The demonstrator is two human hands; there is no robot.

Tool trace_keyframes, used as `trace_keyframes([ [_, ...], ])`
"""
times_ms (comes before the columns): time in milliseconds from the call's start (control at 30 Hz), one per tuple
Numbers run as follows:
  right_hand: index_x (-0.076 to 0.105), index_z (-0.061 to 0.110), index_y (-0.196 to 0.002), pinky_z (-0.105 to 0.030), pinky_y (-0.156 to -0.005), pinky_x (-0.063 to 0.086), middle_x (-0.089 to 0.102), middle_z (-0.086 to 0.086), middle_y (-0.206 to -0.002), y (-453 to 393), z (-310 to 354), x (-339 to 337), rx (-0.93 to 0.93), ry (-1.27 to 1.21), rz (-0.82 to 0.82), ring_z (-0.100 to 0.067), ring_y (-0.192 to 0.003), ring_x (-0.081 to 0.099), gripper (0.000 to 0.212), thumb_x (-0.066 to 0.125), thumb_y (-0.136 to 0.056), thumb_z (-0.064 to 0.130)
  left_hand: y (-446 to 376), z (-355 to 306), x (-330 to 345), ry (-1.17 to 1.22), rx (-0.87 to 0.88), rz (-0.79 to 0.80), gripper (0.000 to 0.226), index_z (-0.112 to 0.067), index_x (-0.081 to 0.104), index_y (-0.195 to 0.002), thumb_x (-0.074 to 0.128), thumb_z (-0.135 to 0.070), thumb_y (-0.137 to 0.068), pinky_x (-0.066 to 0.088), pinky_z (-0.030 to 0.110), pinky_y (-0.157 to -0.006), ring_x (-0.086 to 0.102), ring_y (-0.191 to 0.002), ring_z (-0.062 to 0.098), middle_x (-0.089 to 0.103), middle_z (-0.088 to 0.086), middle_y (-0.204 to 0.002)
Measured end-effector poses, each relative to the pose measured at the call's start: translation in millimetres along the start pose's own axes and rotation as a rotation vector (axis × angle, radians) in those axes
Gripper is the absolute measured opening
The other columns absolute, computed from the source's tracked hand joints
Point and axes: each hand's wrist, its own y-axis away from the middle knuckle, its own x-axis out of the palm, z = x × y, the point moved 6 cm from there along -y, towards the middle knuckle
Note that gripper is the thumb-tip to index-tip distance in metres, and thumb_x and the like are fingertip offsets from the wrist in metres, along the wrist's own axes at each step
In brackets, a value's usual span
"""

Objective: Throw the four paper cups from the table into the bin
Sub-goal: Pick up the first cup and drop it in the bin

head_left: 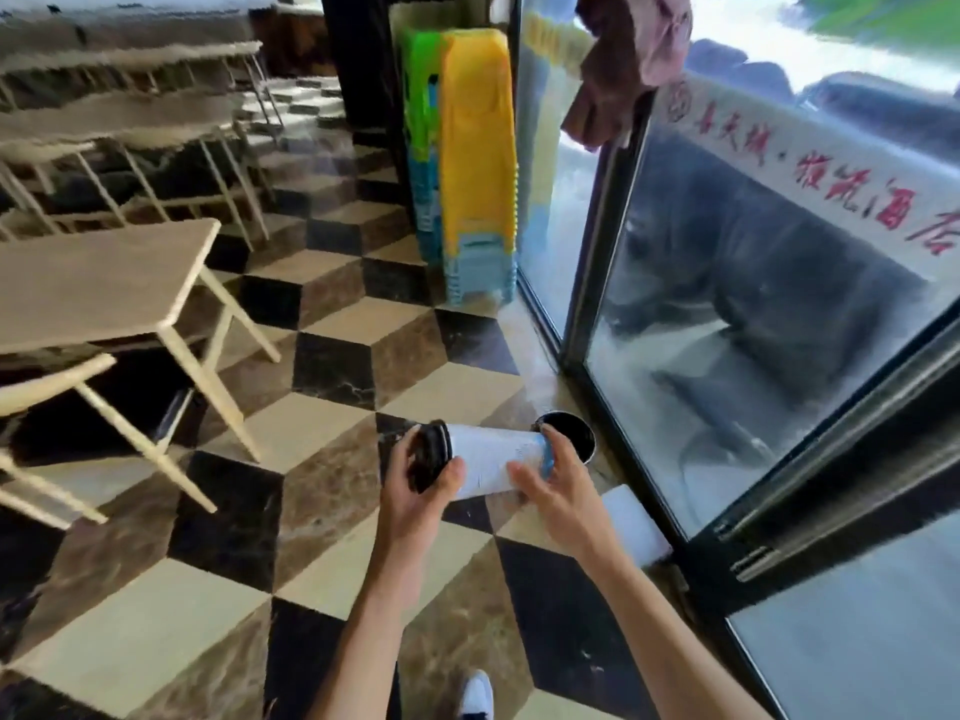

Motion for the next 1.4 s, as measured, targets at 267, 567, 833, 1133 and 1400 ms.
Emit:
trace_keyframes([
  [267, 0.035, 0.022, -0.147, -0.015, -0.078, 0.052, 0.057, 0.011, -0.123, -88.6, -5.6, -64.5, 0.01, -0.01, -0.184, 0.005, -0.103, 0.061, 0.072, 0.068, -0.087, 0.044, -114.7, 19.0, 84.7, -0.012, -0.124, 0.199, 0.065, -0.041, 0.059, -0.121, 0.083, -0.051, -0.062, 0.054, 0.029, -0.091, 0.066, -0.114, 0.013, 0.068, -0.001, -0.125],
  [567, 0.033, 0.017, -0.148, -0.014, -0.077, 0.053, 0.056, 0.005, -0.123, -222.0, -50.9, -142.1, 0.103, -0.013, -0.229, 0.003, -0.105, 0.06, 0.072, 0.068, -0.089, 0.038, -234.3, 64.9, 188.4, -0.135, -0.177, 0.258, 0.049, -0.044, 0.057, -0.116, 0.082, -0.039, -0.074, 0.049, 0.008, -0.078, 0.065, -0.104, -0.003, 0.065, -0.014, -0.118],
  [833, 0.03, 0.021, -0.15, -0.026, -0.087, 0.056, 0.05, 0.002, -0.134, -331.3, -97.2, -198.8, 0.287, 0.09, -0.169, -0.009, -0.104, 0.06, 0.075, 0.067, -0.088, 0.04, -323.4, 132.1, 259.2, -0.191, -0.346, 0.248, 0.051, -0.041, 0.055, -0.12, 0.083, -0.027, -0.08, 0.054, 0.02, -0.086, 0.063, -0.107, -0.004, 0.063, -0.008, -0.124],
  [1133, 0.035, 0.012, -0.147, -0.034, -0.099, 0.046, 0.054, -0.001, -0.134, -388.2, -213.0, -192.0, 0.532, 0.108, -0.138, -0.016, -0.118, 0.055, 0.068, 0.065, -0.09, 0.033, -377.1, 259.5, 272.2, -0.301, -0.585, 0.288, 0.059, -0.035, 0.057, -0.123, 0.084, -0.029, -0.072, 0.053, 0.017, -0.078, 0.066, -0.105, 0.002, 0.067, -0.005, -0.12],
  [1400, 0.042, 0.007, -0.14, -0.03, -0.085, 0.049, 0.062, -0.011, -0.124, -459.6, -395.6, -155.1, 0.725, 0.086, -0.146, -0.023, -0.106, 0.061, 0.058, 0.063, -0.09, 0.028, -430.3, 448.1, 265.4, -0.375, -0.745, 0.31, 0.044, -0.041, 0.058, -0.111, 0.081, -0.021, -0.08, 0.052, 0.013, -0.068, 0.066, -0.091, -0.011, 0.067, -0.008, -0.117],
])
